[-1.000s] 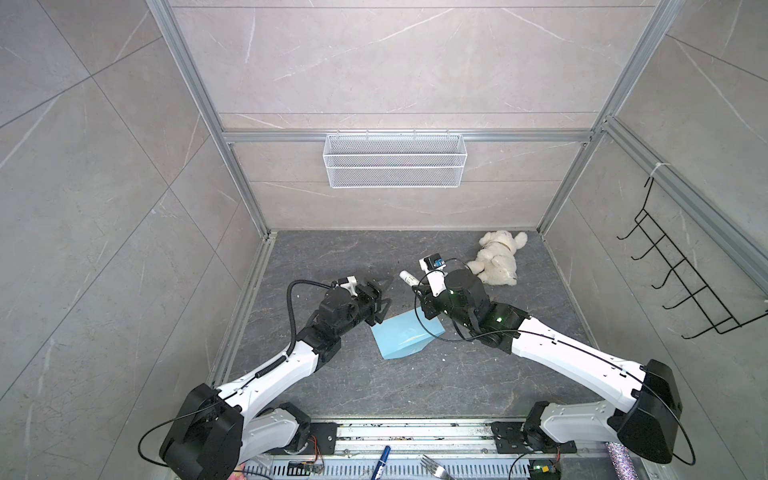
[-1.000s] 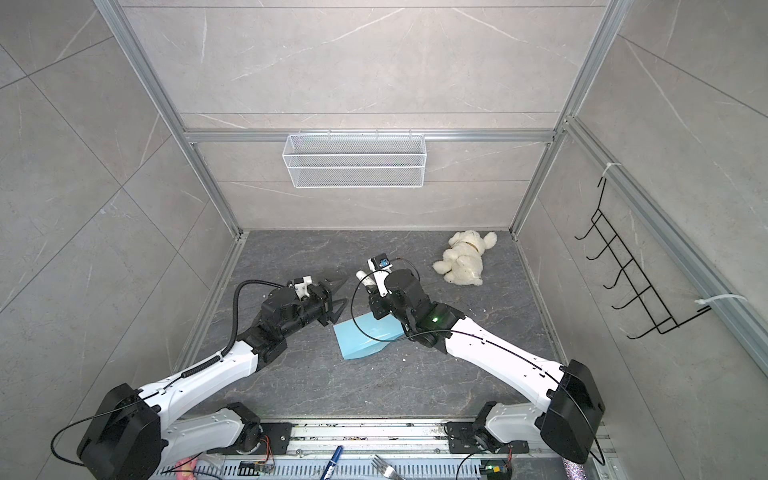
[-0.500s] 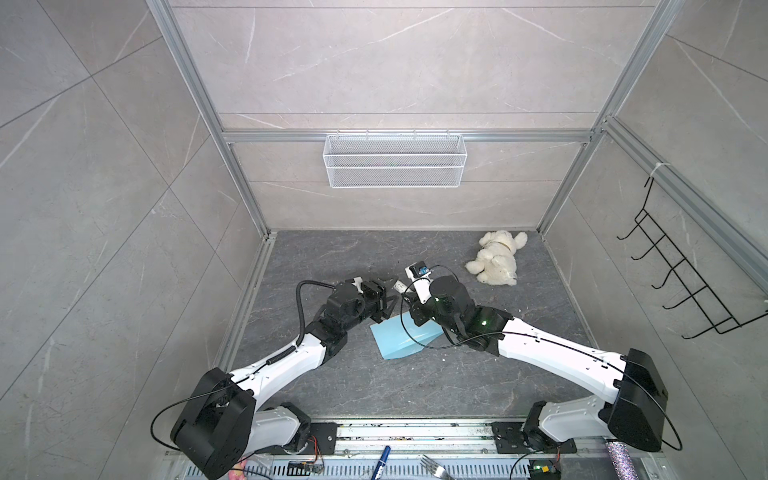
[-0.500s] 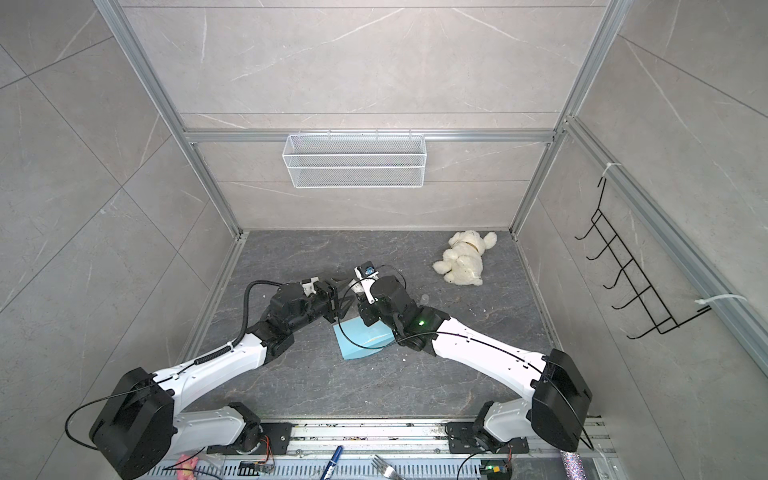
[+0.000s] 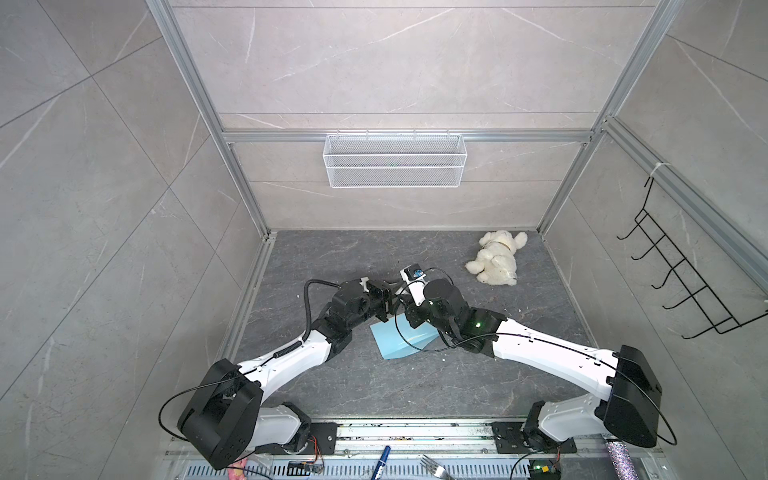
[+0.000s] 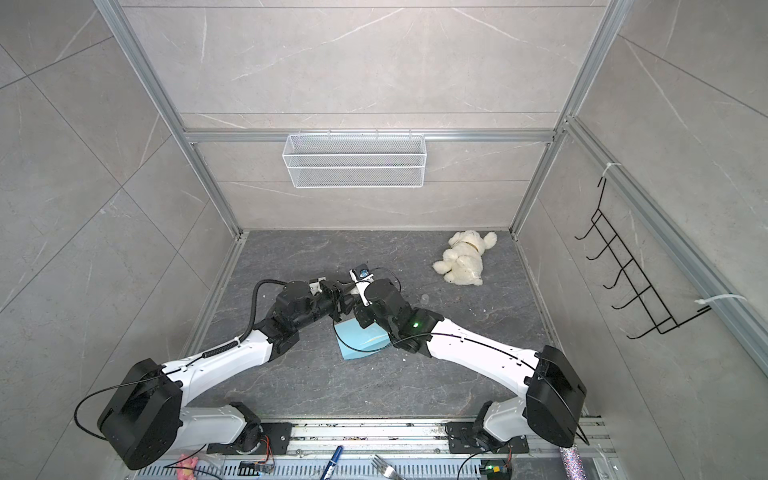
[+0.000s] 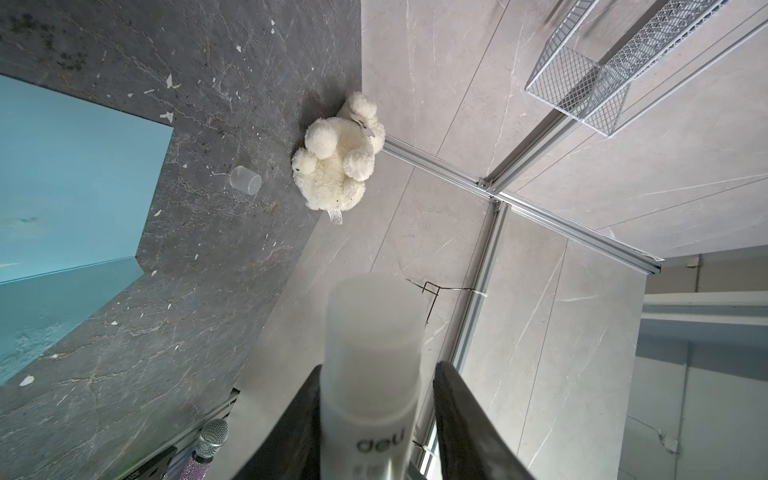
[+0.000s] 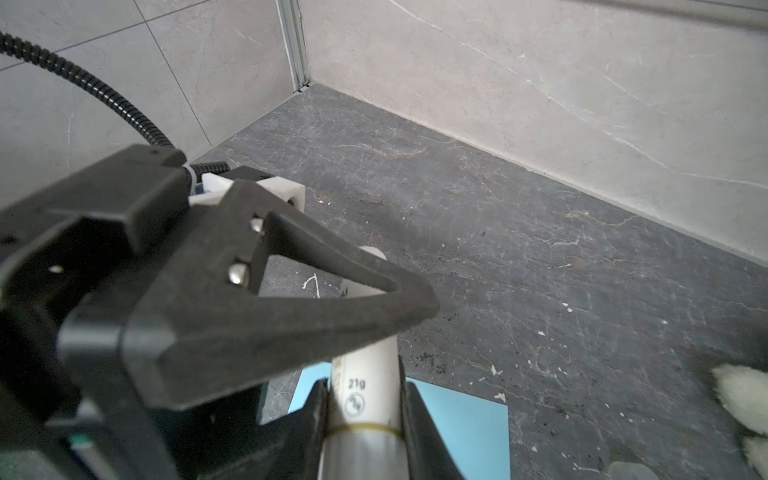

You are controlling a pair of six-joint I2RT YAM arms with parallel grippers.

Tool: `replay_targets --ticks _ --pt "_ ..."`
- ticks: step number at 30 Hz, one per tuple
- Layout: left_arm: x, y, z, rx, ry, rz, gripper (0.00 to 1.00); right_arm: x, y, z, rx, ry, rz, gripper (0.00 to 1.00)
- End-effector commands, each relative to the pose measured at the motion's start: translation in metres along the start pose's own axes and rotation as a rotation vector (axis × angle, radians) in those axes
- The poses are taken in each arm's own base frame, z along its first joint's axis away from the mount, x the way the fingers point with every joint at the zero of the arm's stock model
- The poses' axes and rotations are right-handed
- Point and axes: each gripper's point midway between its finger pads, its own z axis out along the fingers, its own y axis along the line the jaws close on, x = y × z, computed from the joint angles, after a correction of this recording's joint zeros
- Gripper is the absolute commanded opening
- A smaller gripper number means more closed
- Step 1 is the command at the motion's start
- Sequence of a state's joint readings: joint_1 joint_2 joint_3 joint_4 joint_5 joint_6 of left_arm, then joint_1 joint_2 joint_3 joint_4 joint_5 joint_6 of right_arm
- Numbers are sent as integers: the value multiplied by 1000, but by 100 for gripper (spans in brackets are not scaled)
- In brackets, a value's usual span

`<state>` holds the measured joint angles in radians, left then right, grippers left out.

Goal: Place the letter into the envelope and seal it
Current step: 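Grasp the glue stick with the left gripper from the right gripper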

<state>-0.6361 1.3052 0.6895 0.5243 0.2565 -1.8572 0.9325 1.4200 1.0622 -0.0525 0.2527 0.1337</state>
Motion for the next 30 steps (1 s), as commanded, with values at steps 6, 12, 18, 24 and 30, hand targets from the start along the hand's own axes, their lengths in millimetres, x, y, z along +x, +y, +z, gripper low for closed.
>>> replay_targets --ticks 6,12,18,24,30 --pt "15 -25 -1 59 47 0 34 -9 -7 1 70 -32 -17 0" --pt "14 -23 -2 51 41 8 4 -8 -3 0 54 -34 -15 0" --pt "16 -30 -3 66 42 85 0 -12 -1 -5 43 -34 9 12" --pt "9 -31 -9 22 -22 247 0 -24 5 -19 -11 -50 57 50" --pt "2 -29 -15 -38 -76 407 0 -41 5 -45 -46 -99 102 84"
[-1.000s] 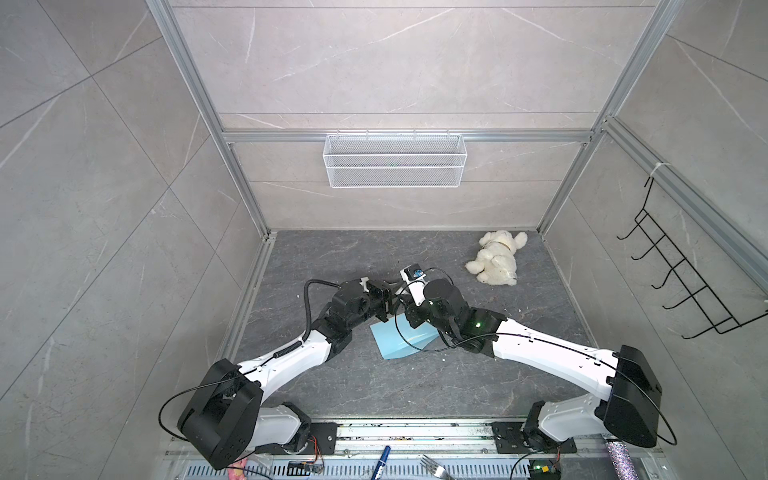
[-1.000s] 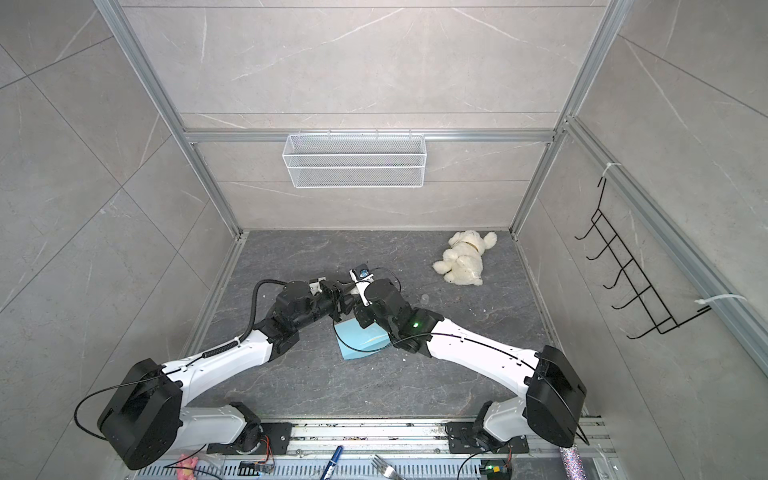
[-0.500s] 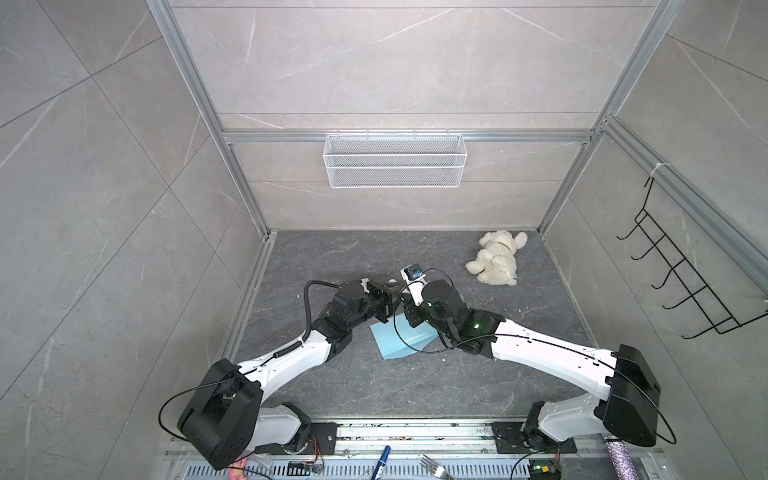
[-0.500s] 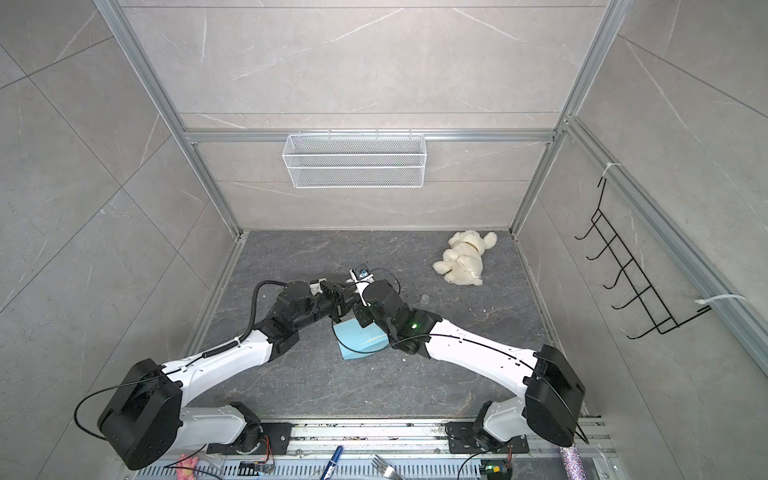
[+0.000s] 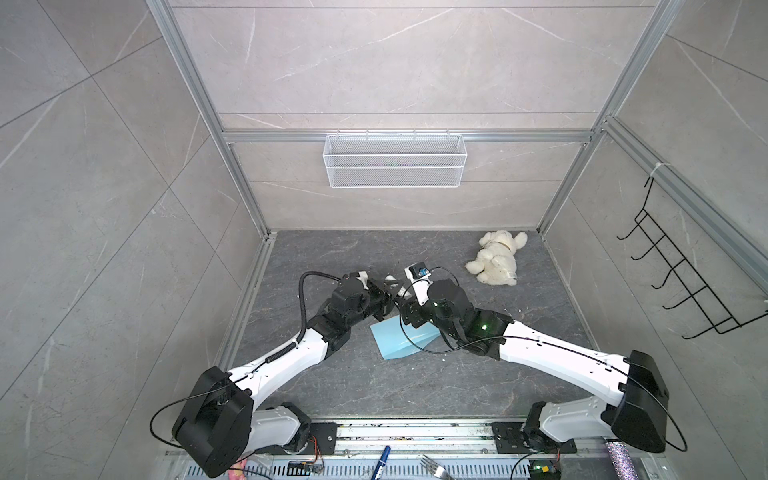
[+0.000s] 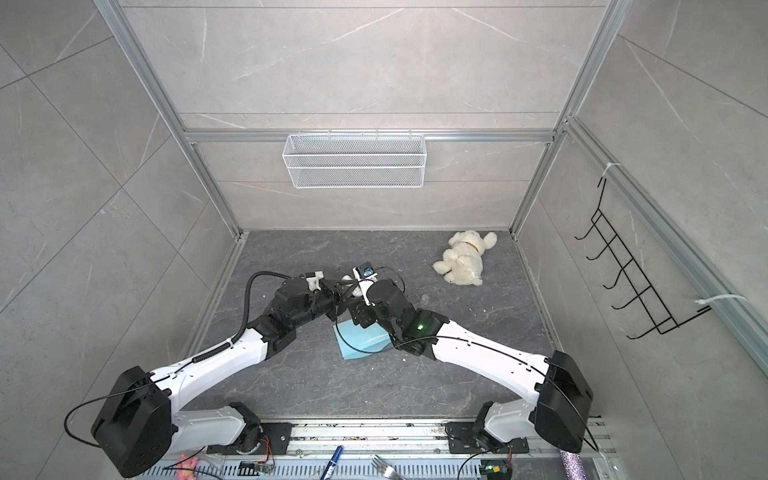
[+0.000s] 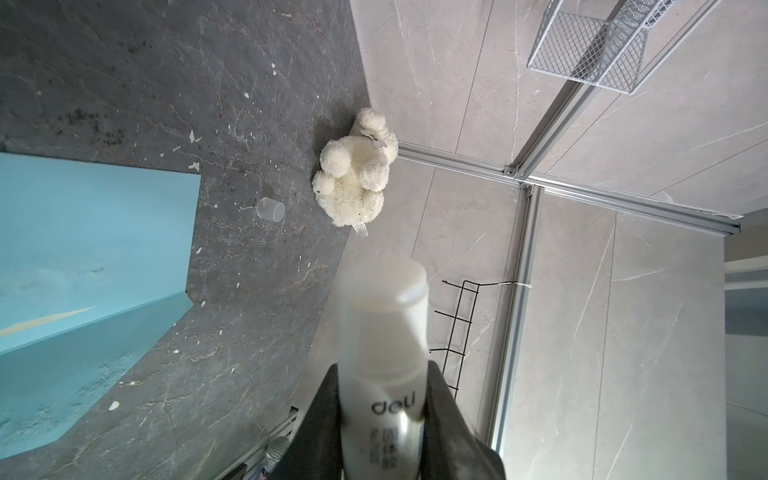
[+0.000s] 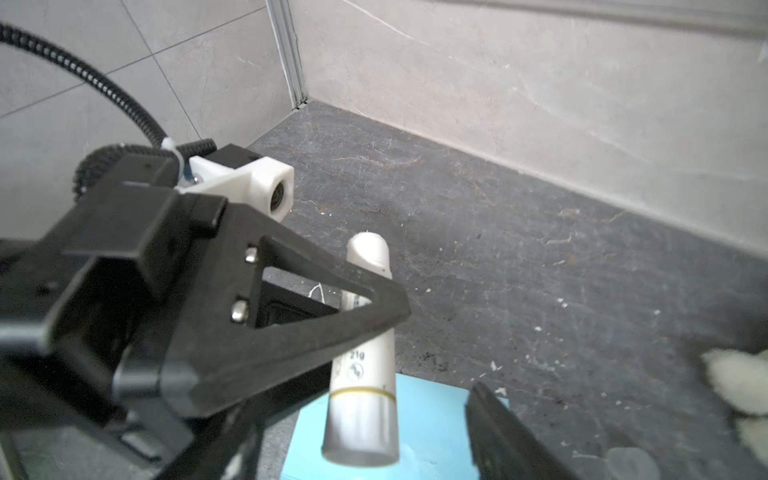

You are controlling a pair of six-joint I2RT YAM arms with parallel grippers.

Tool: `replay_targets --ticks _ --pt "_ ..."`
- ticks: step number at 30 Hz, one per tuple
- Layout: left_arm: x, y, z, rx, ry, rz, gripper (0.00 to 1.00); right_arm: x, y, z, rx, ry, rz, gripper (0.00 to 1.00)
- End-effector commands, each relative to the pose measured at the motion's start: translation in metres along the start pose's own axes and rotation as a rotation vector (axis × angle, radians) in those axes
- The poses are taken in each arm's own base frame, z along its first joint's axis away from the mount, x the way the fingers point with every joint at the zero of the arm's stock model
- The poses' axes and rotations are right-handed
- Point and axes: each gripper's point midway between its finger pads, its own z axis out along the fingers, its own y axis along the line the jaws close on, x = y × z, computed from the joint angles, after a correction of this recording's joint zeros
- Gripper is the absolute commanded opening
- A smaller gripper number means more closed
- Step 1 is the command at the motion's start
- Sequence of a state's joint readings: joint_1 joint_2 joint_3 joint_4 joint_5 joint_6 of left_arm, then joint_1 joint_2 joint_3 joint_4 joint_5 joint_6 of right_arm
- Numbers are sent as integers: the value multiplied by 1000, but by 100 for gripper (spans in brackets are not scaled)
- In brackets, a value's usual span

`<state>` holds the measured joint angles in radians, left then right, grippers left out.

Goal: Place the letter into the envelope and seal it
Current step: 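Grasp the glue stick with the left gripper from the right gripper, then open the right gripper off the glue stick and lower it to the envelope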

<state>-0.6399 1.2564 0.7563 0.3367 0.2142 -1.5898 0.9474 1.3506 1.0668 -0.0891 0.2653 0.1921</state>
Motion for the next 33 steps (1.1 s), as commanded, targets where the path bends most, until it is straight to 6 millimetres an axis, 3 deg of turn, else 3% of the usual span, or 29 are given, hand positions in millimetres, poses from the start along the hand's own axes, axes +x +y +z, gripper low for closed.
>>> replay_targets --ticks 1,9,18,26,33 --pt "-5 -20 -9 7 -47 188 0 -29 5 -26 -43 -69 50 87" --pt "-21 -13 -22 -97 -134 519 0 -29 -14 -62 0 -92 113 92" --pt "-22 -18 -40 -137 -146 839 0 2 -64 -86 242 -57 255 99" --pt "-21 -6 -50 -164 -141 991 0 51 -71 -74 324 97 418 98" --pt "-23 5 -48 -200 -128 1024 0 97 -61 -55 334 227 591 97"
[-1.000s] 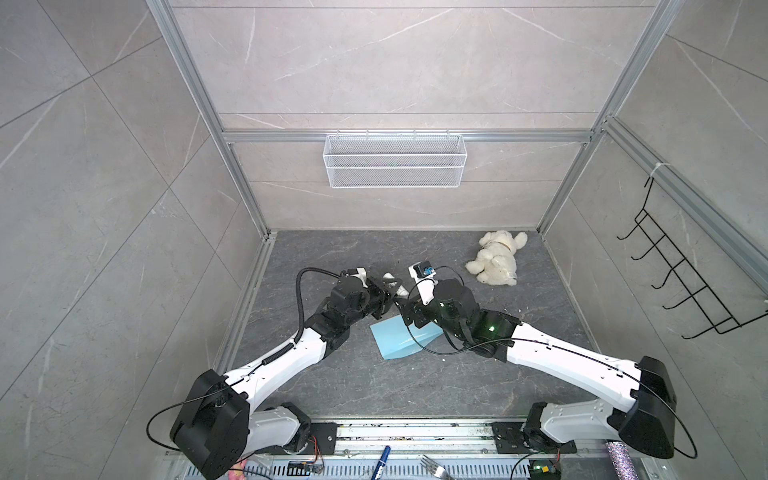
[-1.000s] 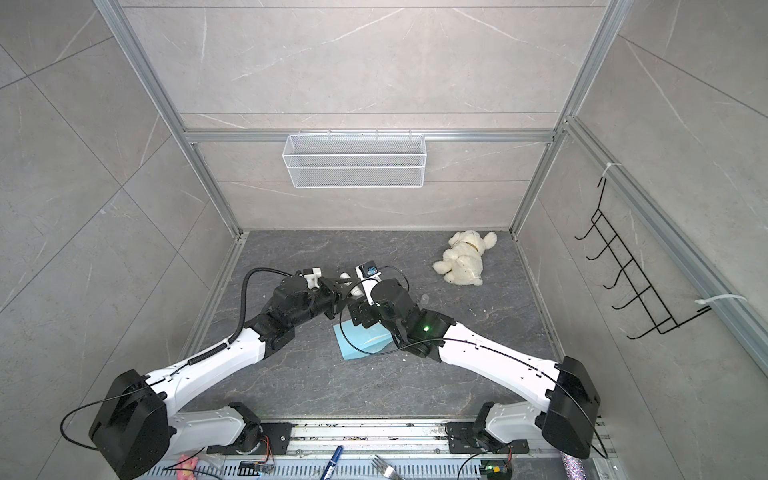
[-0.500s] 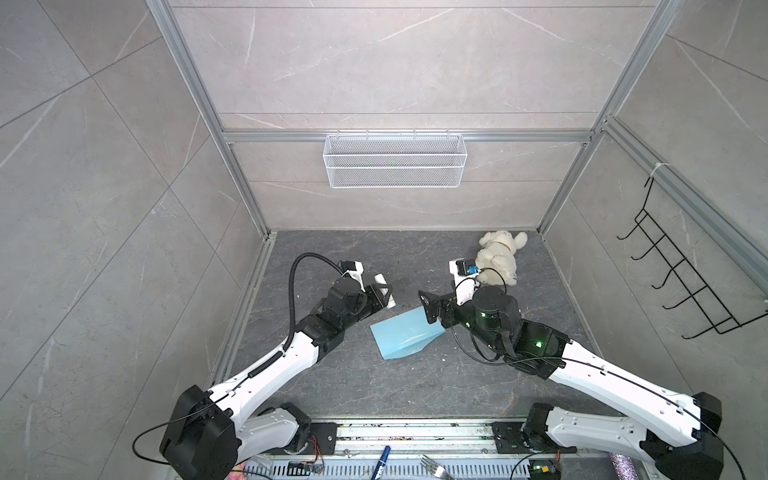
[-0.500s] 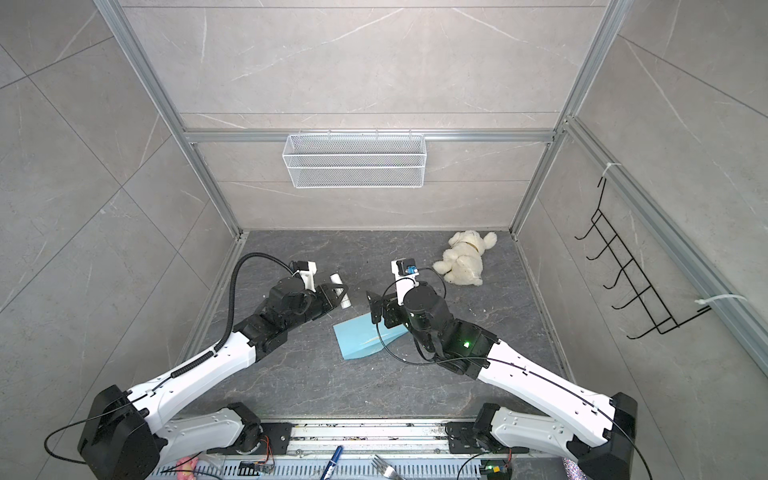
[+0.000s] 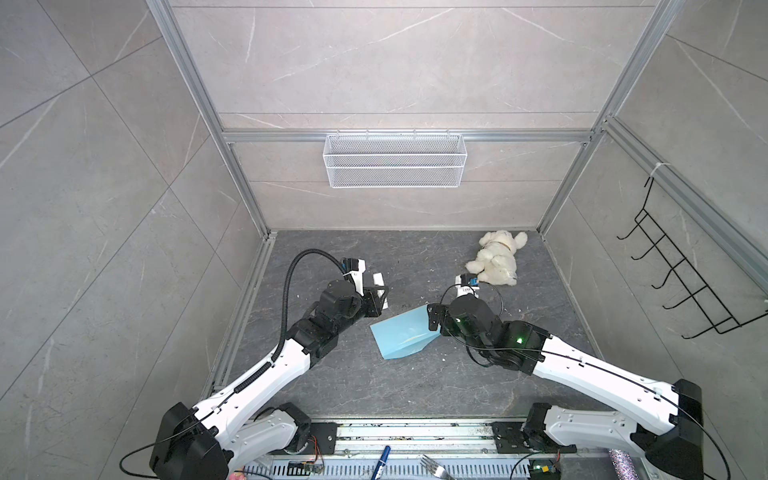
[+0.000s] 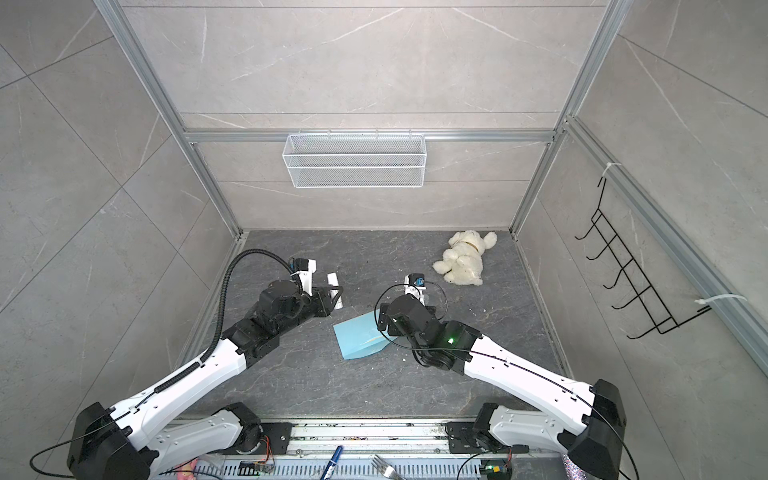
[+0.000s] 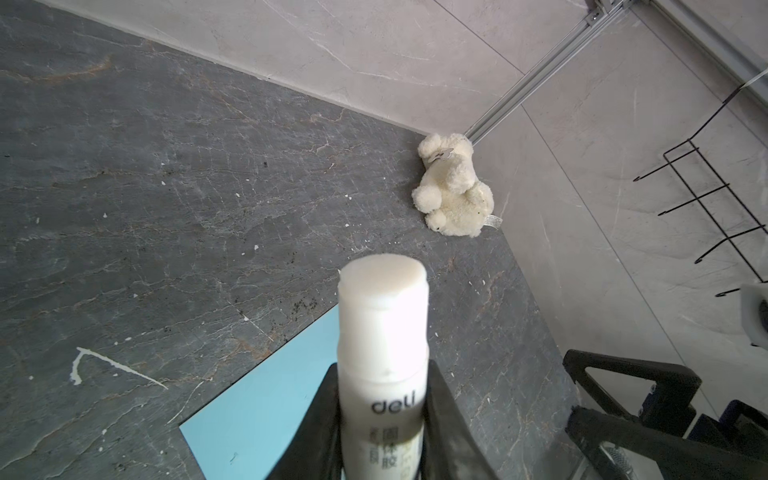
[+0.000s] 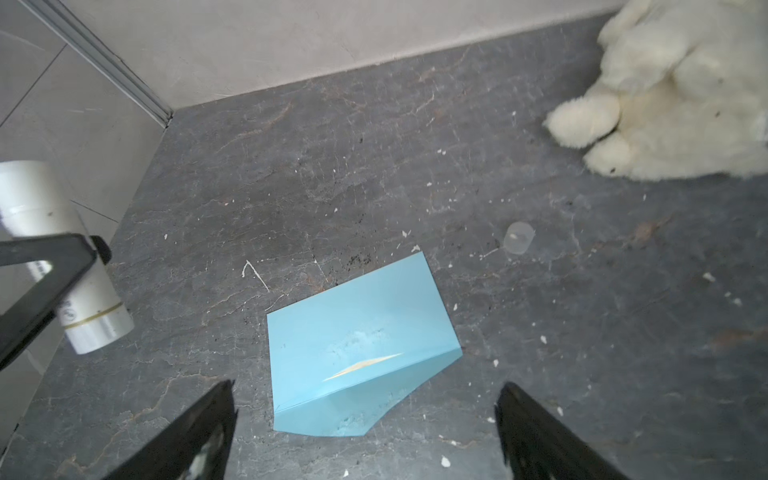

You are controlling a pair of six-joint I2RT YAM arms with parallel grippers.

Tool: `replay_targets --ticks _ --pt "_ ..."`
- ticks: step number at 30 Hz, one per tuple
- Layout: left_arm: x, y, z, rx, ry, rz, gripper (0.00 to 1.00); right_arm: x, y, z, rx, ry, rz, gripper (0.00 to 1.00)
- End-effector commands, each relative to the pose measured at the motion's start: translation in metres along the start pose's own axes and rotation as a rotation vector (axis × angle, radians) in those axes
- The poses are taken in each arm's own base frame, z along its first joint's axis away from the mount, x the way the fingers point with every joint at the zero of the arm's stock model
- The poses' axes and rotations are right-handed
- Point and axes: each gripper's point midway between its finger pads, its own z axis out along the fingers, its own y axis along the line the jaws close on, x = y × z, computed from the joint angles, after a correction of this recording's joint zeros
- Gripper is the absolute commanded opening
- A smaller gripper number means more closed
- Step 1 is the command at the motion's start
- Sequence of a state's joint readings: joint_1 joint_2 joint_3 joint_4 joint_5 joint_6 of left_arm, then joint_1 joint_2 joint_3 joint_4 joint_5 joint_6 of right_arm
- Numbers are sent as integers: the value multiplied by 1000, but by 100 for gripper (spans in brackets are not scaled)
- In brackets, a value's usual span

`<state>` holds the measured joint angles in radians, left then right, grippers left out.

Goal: Place the letter into the envelope and seal it
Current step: 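Open the right gripper off the glue stick and lower it to the envelope, then grasp the envelope's flap edge with the right gripper and lift it upright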

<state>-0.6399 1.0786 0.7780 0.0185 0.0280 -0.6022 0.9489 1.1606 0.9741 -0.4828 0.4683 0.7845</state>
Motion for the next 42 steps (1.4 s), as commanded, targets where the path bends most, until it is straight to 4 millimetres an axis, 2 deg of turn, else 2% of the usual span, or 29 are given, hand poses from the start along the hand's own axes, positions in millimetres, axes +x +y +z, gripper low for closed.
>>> replay_targets --ticks 1,5,13,23,30,38,42 --pt "-2 1 -2 -7 -11 58 0 31 -10 12 39 96 123 97" --pt "2 2 -1 -5 2 57 0 57 -13 25 53 162 241 93" --pt "6 6 -3 -12 5 52 0 106 -1 59 0 302 420 84" --pt "8 9 -5 -22 3 57 0 143 2 96 -40 404 562 65" --pt "10 10 -9 -24 3 57 0 155 1 112 -60 435 613 53" --pt "9 11 -6 -26 -5 58 0 157 -5 122 -54 446 635 36" --pt "11 9 -2 -18 8 58 0 157 -10 124 -51 450 628 20"
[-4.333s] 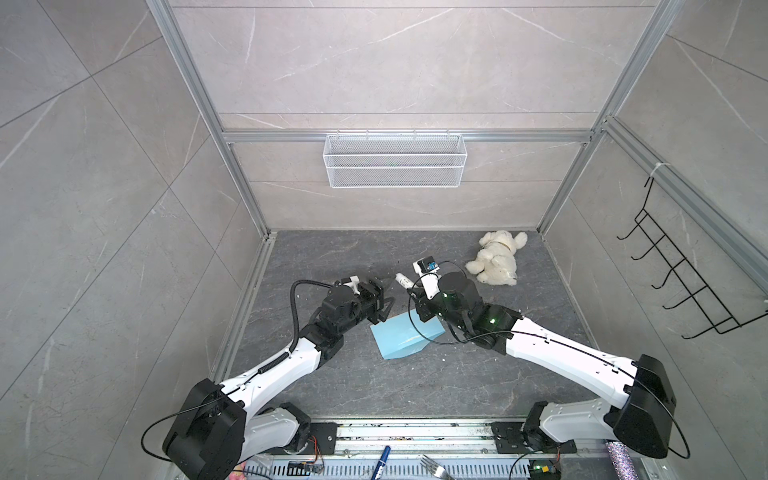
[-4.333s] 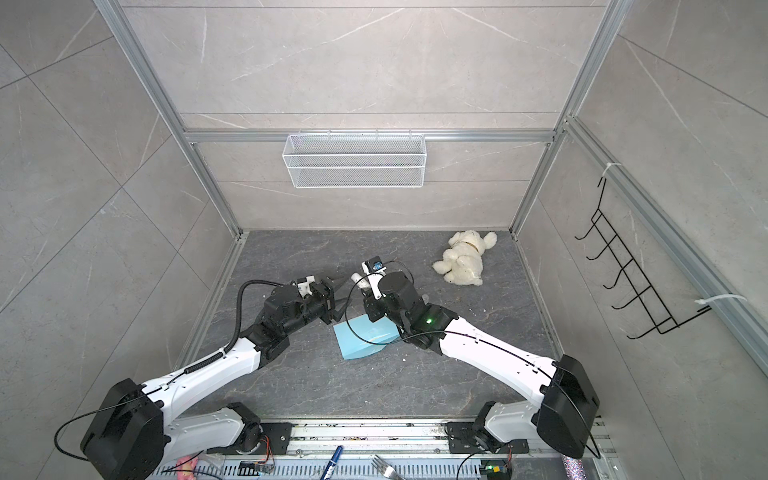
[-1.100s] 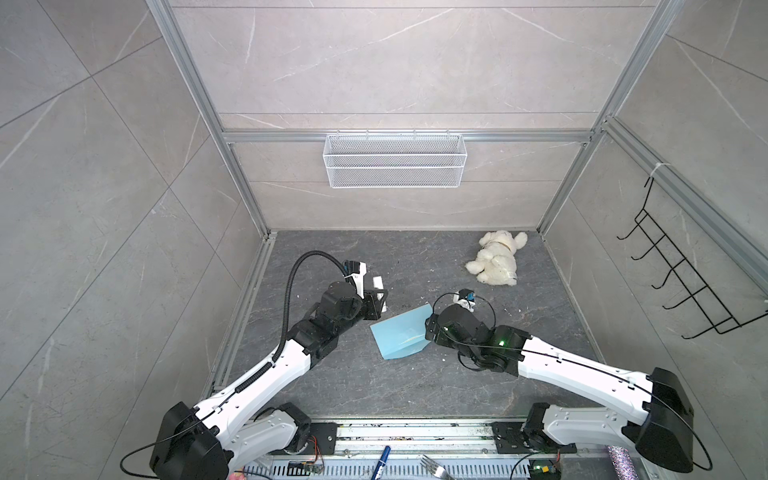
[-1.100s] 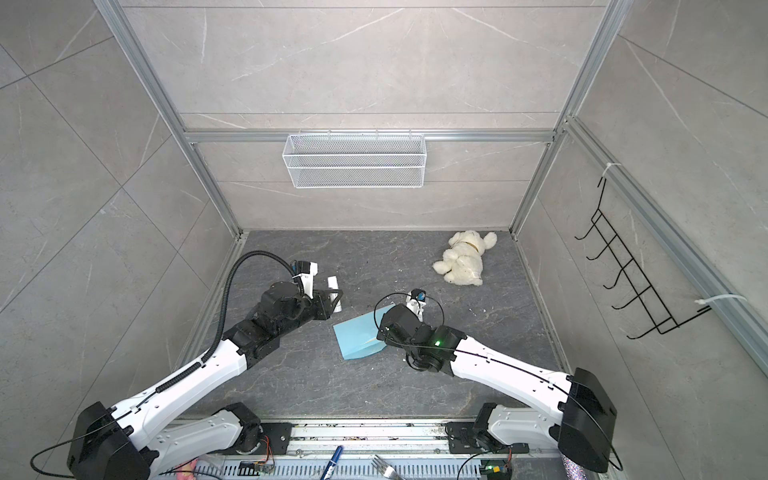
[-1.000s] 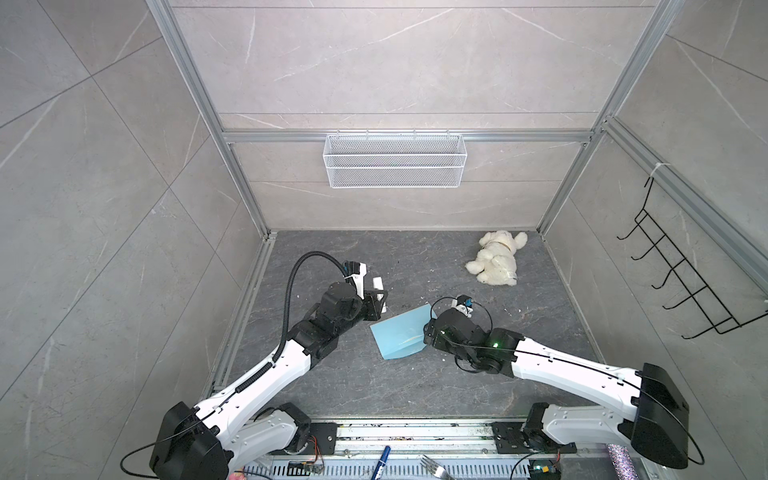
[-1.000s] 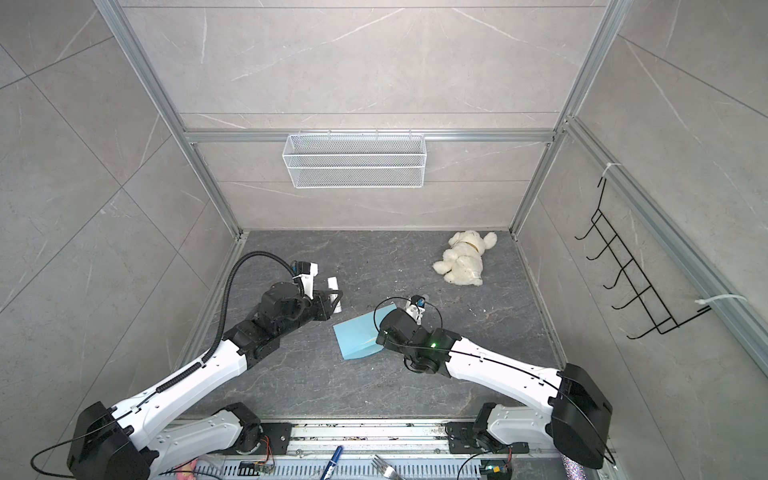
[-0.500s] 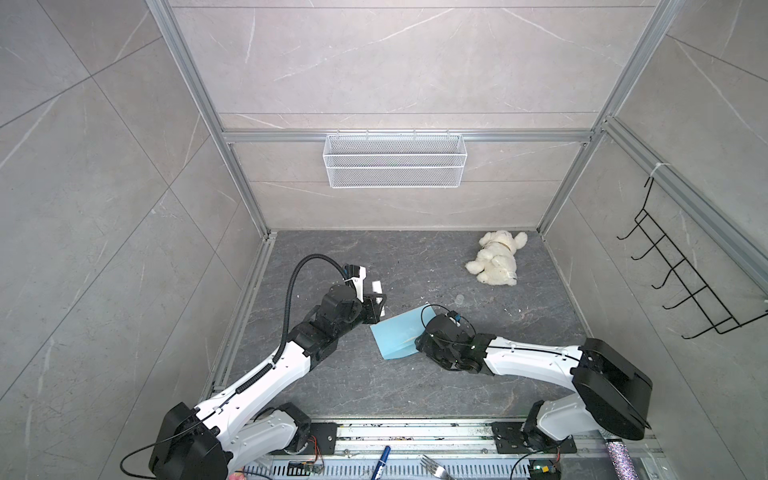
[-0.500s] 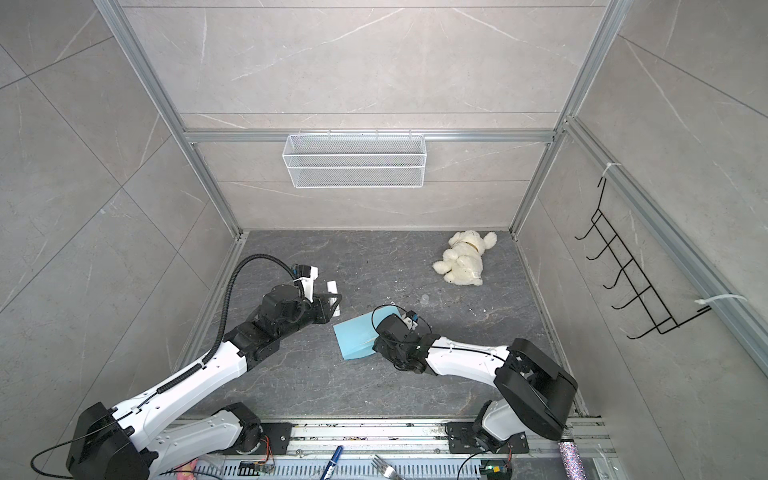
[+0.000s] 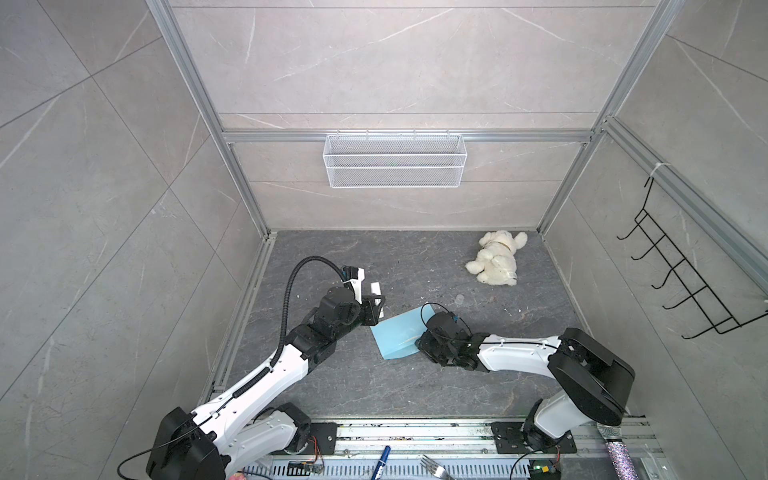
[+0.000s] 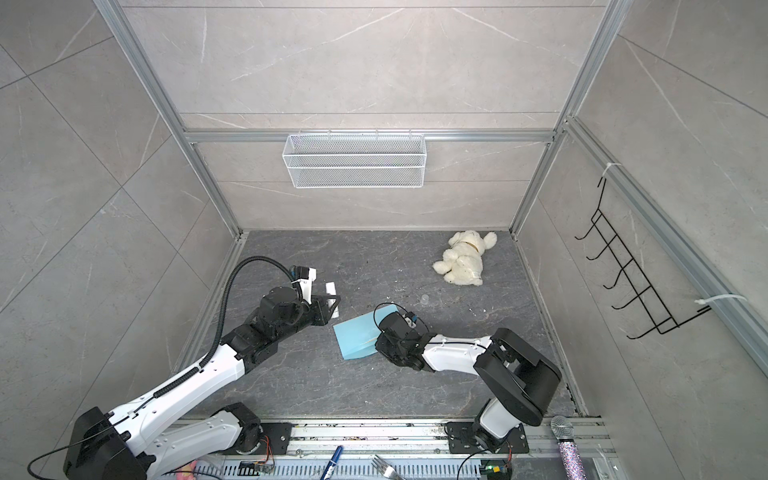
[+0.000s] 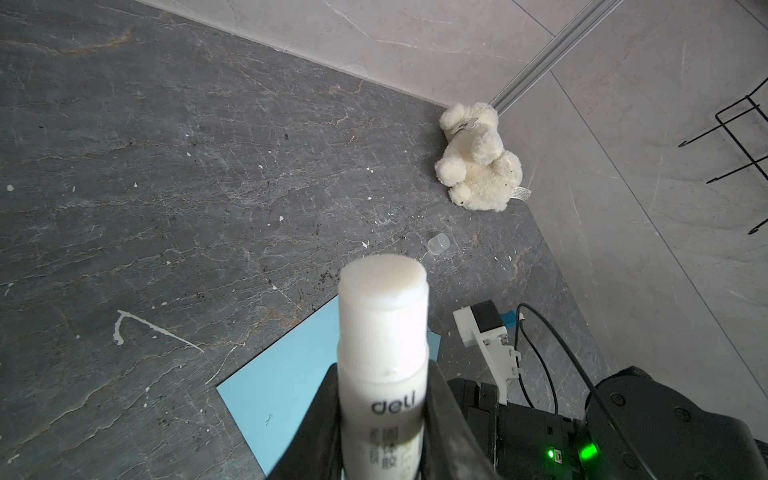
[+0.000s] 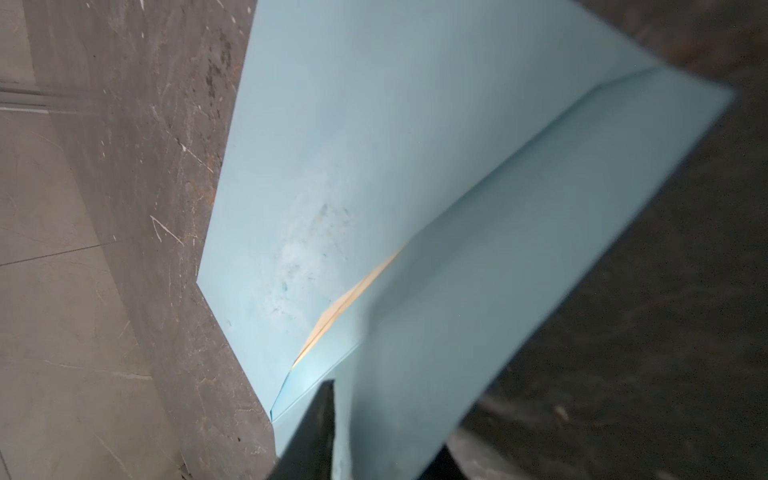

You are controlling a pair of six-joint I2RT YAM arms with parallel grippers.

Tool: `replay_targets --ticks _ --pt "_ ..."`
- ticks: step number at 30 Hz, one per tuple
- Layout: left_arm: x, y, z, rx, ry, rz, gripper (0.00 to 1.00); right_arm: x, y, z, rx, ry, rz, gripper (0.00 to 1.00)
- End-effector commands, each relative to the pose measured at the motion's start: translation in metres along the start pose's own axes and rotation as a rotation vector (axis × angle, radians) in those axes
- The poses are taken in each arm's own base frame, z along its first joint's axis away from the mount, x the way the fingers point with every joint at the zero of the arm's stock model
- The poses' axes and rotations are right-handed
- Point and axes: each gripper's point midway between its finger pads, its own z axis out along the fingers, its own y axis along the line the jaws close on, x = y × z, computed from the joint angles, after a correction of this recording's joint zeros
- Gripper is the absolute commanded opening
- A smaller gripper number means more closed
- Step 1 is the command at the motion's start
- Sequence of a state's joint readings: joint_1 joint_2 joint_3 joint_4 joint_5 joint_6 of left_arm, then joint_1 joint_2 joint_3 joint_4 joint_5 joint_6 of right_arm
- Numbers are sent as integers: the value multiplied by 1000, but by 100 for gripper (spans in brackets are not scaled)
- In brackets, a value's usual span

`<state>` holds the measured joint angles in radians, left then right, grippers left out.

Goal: Place the letter into the envelope and seal it
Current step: 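Grasp the envelope's flap edge with the right gripper and lift it upright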

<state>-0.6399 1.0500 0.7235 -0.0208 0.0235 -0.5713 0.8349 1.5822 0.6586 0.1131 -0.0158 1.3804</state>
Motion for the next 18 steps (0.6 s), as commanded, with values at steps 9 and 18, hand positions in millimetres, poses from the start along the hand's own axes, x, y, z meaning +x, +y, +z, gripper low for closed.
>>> replay_targets --ticks 9,18 --pt "-5 0 1 2 -31 54 0 -4 2 -2 26 78 -153 0" --pt "1 5 11 -22 -6 83 0 -23 0 -45 224 243 -622 0"
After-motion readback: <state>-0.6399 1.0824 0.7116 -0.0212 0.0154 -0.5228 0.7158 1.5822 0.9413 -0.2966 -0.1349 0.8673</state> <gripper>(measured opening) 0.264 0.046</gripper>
